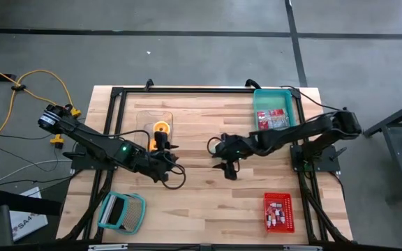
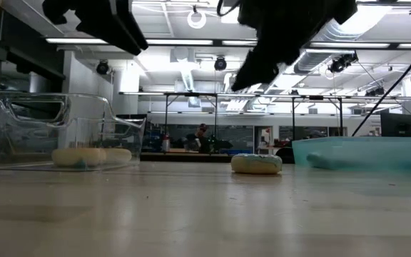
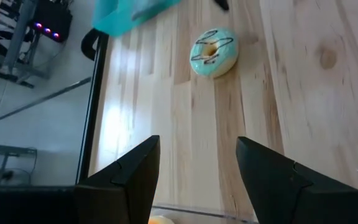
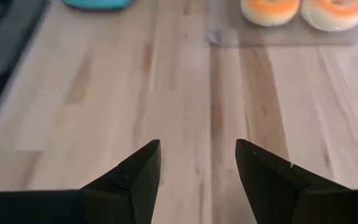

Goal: Pick & Place Food Item
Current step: Put the light blue doughnut into the transparent bin

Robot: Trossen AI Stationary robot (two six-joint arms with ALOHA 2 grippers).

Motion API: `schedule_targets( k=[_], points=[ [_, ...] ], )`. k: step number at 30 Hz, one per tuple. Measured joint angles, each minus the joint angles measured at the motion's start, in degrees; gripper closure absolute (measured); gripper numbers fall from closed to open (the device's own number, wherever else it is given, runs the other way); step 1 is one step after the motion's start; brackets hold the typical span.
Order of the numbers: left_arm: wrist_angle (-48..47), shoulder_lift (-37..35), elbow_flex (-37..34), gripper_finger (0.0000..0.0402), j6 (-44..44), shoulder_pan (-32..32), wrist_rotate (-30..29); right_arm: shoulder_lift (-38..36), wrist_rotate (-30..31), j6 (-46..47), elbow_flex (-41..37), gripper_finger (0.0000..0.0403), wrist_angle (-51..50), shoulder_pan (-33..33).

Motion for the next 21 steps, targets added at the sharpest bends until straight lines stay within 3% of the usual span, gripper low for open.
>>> schedule_targets(
  k=[5, 12, 21],
  points=[
    [0.3, 0.0, 0.0, 0.0199, -0.4, 0.0, 0.0, 4.6, 5.8, -1.7, 0.0, 0.0206, -0.7, 0.0],
    [0.3, 0.0, 0.0, 0.0199, -1.6, 0.0, 0.0, 10.2, 8.7, -2.1, 0.0, 0.0206, -0.7, -0.5],
    [0.3, 0.0, 0.0, 0.0199, -1.8, 0.0, 0.1, 11.3, 16.7, -0.1, 0.0, 0.0206, -3.1, -0.5]
  ],
)
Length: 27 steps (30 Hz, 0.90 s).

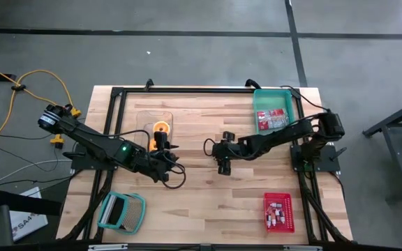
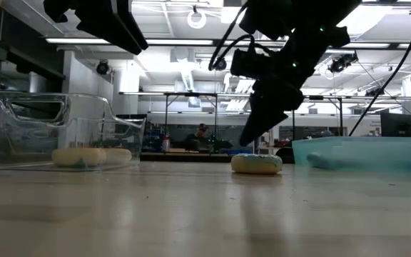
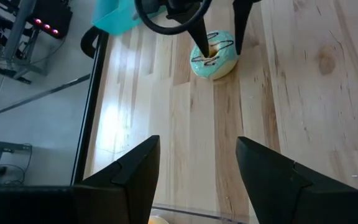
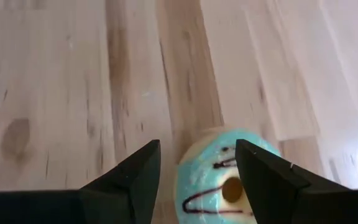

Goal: Pick & Place Food Item
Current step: Put the light blue doughnut into the transparent bin

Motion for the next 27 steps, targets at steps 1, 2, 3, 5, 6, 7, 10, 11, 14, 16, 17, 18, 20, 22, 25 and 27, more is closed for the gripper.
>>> schedule_targets(
  k=[1, 2, 3, 5, 6, 7, 10, 11, 14, 16, 17, 18, 20, 22, 25, 27],
  points=[
    [0.0, 0.0, 0.0, 0.0199, 0.0, 0.0, 0.0, 0.0, 0.3, 0.7, 0.0, 0.0206, -0.6, 0.0],
    [0.0, 0.0, 0.0, 0.0199, 0.0, 0.0, 0.0, 0.0, 0.8, 1.5, 0.0, 0.0206, -1.5, 0.0],
    [0.0, 0.0, 0.0, 0.0199, 0.0, 0.0, 0.0, 0.0, 1.1, 2.4, 0.0, 0.0206, -2.6, 0.0],
    [0.0, 0.0, 0.0, 0.0199, 0.0, 0.0, 0.0, 0.0, 1.2, 4.2, 0.0, 0.0206, -4.0, 0.0],
    [0.0, 0.0, 0.0, 0.0199, 0.0, 0.0, 0.0, 0.0, 1.2, 5.1, 0.0, 0.0206, -4.5, 0.0],
    [0.0, 0.0, 0.0, 0.0199, 0.0, 0.0, 0.0, 0.0, 1.2, 5.7, 0.0, 0.0206, -5.1, 0.0],
    [0.0, 0.0, 0.0, 0.0199, 0.0, 0.0, 0.1, 0.0, 1.1, 6.6, 0.0, 0.0206, -5.4, 0.1],
    [0.0, 0.0, 0.0, 0.0199, 0.0, 0.0, 0.1, 0.0, 1.0, 6.6, 0.0, 0.0206, -5.3, 0.1],
    [0.0, 0.0, 0.0, 0.0199, 0.0, 0.0, 0.1, 0.0, 0.9, 6.7, 0.0, 0.0206, -5.4, 0.1],
    [0.0, 0.0, 0.0, 0.0199, 0.0, 0.0, 0.1, 0.0, 0.9, 6.7, 0.0, 0.0206, -5.3, 0.1],
    [0.0, 0.0, 0.0, 0.0199, -0.2, 0.0, 0.1, 0.0, 0.9, 6.7, 0.0, 0.0206, -5.3, 0.1],
    [0.0, 0.0, 0.0, 0.0199, -0.5, 0.0, 0.1, 0.0, 0.9, 6.7, 0.0, 0.0206, -5.4, 0.1],
    [0.0, 0.0, 0.0, 0.0199, -1.3, 0.0, 0.1, 0.0, 0.8, 6.7, 0.0, 0.0206, -5.3, 0.1],
    [0.0, 0.0, 0.0, 0.0199, -1.4, 0.0, 0.1, 0.3, 0.8, 6.9, 0.0, 0.0206, -5.2, 0.1],
    [0.0, 0.0, 0.0, 0.0199, -1.5, 0.0, 0.1, 1.5, 0.7, 6.9, 0.0, 0.0206, -5.2, 0.1],
    [0.0, 0.0, 0.0, 0.0199, -1.5, 0.0, 0.1, 2.7, 0.8, 6.9, 0.0, 0.0206, -4.7, 0.1]
  ],
)
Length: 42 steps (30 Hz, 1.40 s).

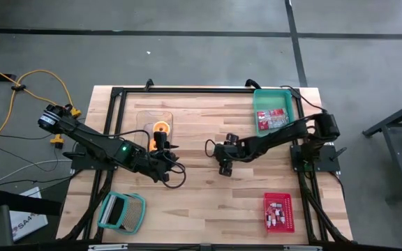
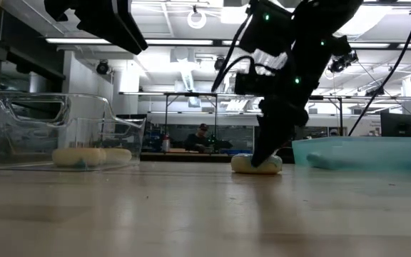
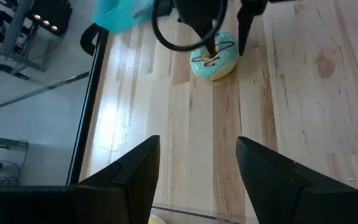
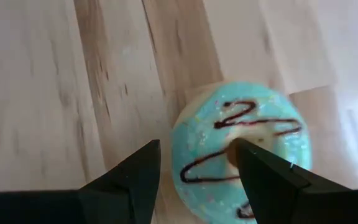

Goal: Pick & Place Food Item
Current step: Put the light blue doughnut into the transparent bin

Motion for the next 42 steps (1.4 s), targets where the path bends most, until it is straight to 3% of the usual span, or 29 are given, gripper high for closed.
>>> schedule_targets(
  k=[26, 36, 42],
  points=[
    [0.0, 0.0, 0.0, 0.0199, 0.0, 0.0, 0.0, 1.9, 0.1, -0.5, 0.0, 0.0208, 0.4, 0.0],
    [0.0, 0.0, 0.0, 0.0199, 0.0, 0.0, 0.0, 1.9, 0.1, -0.5, 0.0, 0.0270, 0.4, 0.0],
    [0.0, 0.0, 0.0, 0.0199, 0.0, 0.0, 0.0, 1.9, 0.1, -0.5, 0.0, 0.0288, 0.4, 0.0]
  ],
)
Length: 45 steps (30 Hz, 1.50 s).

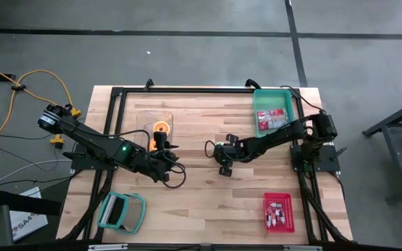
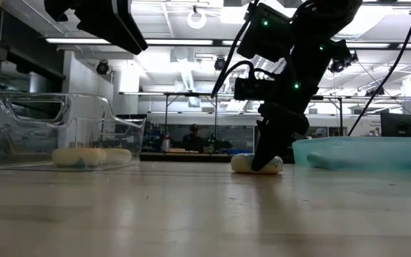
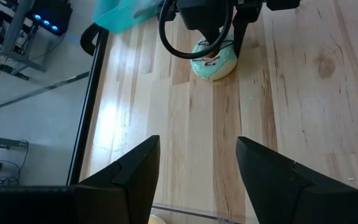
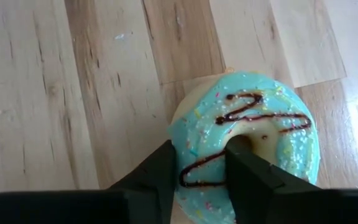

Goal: Pick & Place Food Item
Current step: Put the light blue doughnut into the transparent bin

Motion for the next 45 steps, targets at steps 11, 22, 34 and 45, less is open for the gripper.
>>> schedule_targets(
  k=[11, 22, 34, 45],
  points=[
    [0.0, 0.0, 0.0, 0.0199, 0.0, 0.0, 0.0, -0.3, -1.8, -0.2, 0.0, 0.0293, 0.0, 0.0],
    [0.2, 0.0, 0.0, 0.0199, 2.6, -0.1, 0.1, -6.0, -12.5, -1.9, 3.6, 0.0293, 1.1, 1.2],
    [8.9, 0.0, 0.0, 0.0199, 21.5, -2.8, 4.7, -12.2, -25.1, -2.9, 4.1, 0.0293, 14.2, 2.7],
    [14.4, 0.0, 0.0, 0.0199, 35.9, -5.7, 9.2, -12.6, -27.1, -2.9, 4.1, 0.0293, 16.8, 4.9]
  ],
)
